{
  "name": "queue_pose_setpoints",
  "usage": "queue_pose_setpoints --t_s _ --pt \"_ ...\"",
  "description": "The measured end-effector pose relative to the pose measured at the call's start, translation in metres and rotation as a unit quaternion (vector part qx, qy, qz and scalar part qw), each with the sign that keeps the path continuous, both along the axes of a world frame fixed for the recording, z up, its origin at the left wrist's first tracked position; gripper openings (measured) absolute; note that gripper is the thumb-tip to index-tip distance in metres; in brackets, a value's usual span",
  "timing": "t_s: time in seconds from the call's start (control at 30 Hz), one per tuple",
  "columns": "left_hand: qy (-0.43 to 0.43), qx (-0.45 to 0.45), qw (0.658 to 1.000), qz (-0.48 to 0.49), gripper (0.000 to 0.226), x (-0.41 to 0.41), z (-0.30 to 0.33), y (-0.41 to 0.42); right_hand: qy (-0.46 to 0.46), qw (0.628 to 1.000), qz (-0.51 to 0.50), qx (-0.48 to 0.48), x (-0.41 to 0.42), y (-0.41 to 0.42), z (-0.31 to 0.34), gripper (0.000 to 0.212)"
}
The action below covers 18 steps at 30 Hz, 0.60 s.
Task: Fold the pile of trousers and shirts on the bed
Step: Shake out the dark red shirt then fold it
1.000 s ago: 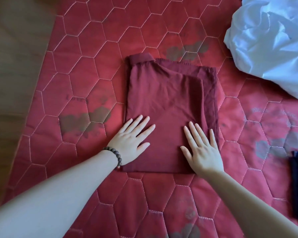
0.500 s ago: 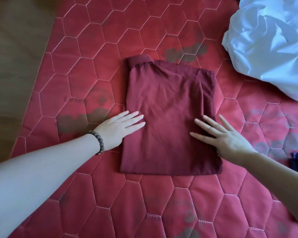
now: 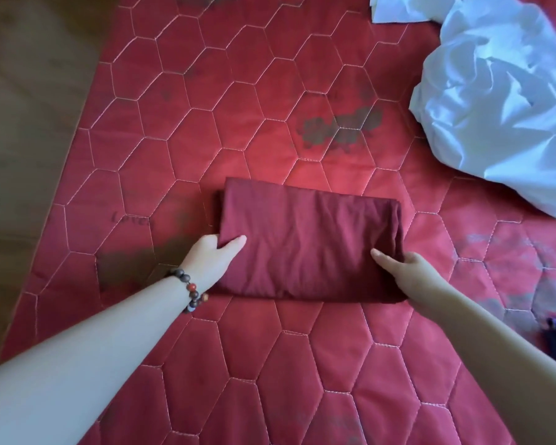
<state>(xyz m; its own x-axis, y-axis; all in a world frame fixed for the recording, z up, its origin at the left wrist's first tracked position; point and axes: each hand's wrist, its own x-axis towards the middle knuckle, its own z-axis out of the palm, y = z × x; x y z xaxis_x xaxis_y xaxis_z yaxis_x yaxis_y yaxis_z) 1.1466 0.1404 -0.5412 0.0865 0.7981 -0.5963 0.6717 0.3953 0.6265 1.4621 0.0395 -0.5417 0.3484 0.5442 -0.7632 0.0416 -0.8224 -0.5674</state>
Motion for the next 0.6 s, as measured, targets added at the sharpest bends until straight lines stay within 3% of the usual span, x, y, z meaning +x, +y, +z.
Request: queue_pose_setpoints --t_s 0.17,0.4,0.5,0.6 --pt "-0.012 0.078 0.996 0.045 0.022 0.010 0.007 -0.014 0.018 0.998 -0.016 0.066 -0.003 -0.013 -0.001 0.017" --pt "0.041 0.126 0.987 0.096 0.036 0.012 0.003 -0.031 -0.220 0.971 0.037 0.087 -0.022 -0.019 -0.006 0.031" --pt "0.100 0.140 0.978 0.118 0.028 0.013 0.010 -0.032 -0.289 0.955 0.021 0.069 -0.032 -0.018 0.000 0.035" --pt "0.174 0.291 0.936 0.095 0.017 0.013 0.022 -0.027 -0.449 0.884 0.015 0.129 -0.040 -0.008 0.011 0.030"
